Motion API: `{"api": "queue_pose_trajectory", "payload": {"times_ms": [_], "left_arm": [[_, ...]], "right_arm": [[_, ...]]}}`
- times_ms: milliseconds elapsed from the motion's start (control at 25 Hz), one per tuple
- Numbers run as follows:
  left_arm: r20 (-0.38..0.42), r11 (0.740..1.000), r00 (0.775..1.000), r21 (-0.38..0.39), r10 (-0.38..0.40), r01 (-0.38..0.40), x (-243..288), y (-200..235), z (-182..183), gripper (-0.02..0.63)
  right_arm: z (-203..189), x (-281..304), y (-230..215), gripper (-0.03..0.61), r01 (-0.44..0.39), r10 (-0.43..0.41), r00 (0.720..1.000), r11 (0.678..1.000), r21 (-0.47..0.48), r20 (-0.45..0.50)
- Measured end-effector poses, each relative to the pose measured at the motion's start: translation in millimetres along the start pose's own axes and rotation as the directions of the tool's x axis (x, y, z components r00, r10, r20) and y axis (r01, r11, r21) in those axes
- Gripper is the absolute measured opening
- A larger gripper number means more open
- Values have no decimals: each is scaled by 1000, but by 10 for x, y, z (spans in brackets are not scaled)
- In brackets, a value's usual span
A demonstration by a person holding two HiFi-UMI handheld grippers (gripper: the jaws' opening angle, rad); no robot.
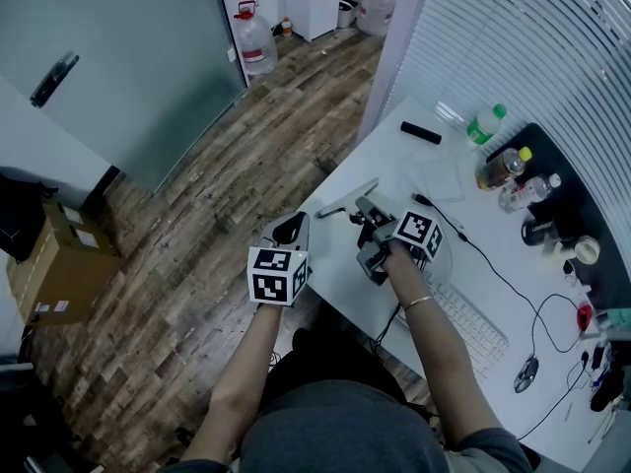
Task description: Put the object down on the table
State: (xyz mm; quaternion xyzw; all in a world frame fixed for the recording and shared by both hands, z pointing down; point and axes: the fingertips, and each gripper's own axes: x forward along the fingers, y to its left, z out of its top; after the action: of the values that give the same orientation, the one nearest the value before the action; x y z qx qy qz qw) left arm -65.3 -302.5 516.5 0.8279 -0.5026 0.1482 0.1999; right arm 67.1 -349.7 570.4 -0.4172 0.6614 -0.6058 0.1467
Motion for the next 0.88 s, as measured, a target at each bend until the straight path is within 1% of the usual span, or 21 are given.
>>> {"api": "queue_pose_trajectory", "payload": {"times_ms": [360,400,440,520,880], "left_arm": [[-2,1000,1000,1,-5,5,-35,-35,-20,23],[-2,1000,1000,2,-6,6,-40,-38,-20,23],[-2,1000,1000,3,-7,7,-44,-39,-19,23],[-4,1000,1000,5,-8,8,-48,-39,-22,23],[-13,999,999,15,-30,30,-52,-116,-79,23]], "right_arm": [[-9,-50,-8,133,-9,9,1000,999,34,8],[-13,-64,-29,143,-1,1,1000,999,40,9],[-19,-79,-50,176,7,-8,1000,999,46,8],[-39,-109,-69,179,15,-16,1000,998,54,7],[-162,-252,-16,186,19,-19,1000,1000,18,1]]}}
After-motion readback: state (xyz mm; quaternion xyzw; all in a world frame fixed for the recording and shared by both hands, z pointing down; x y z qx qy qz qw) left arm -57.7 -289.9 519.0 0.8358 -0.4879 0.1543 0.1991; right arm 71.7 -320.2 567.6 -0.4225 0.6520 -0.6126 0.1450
